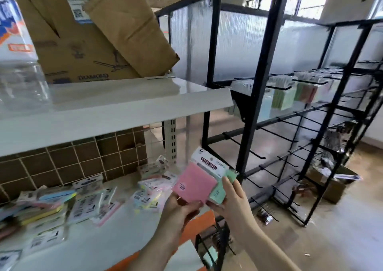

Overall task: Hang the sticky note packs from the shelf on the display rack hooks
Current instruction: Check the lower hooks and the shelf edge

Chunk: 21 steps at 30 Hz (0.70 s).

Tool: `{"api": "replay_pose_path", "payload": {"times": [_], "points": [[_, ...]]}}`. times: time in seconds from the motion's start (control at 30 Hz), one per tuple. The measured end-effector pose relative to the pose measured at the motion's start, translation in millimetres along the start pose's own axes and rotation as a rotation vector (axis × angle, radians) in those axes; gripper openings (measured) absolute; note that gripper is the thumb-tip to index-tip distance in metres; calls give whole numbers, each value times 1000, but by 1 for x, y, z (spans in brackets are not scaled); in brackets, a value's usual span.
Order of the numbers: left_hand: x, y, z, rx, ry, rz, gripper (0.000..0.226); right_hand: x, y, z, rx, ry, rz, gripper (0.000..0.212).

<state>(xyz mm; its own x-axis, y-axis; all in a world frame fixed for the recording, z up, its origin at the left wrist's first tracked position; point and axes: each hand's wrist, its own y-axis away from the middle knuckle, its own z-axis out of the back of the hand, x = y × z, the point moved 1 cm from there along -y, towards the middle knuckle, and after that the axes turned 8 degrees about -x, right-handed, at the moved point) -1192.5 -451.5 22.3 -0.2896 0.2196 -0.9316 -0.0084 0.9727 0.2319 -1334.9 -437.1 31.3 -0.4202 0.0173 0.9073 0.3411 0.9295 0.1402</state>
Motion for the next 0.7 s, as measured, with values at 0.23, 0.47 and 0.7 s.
{"api": "replay_pose_path", "payload": {"times": [0.23, 0.47, 0.7], "points": [[32, 29, -104, 54, -267, -175, 38, 54, 3, 90, -5, 158, 352, 30], [29, 42, -196, -12, -443, -489, 37, 107, -13, 186, -59, 278, 430, 21], [26, 45, -283, 75, -519, -595, 47, 144, -26, 235, -123, 246, 473, 25]]}}
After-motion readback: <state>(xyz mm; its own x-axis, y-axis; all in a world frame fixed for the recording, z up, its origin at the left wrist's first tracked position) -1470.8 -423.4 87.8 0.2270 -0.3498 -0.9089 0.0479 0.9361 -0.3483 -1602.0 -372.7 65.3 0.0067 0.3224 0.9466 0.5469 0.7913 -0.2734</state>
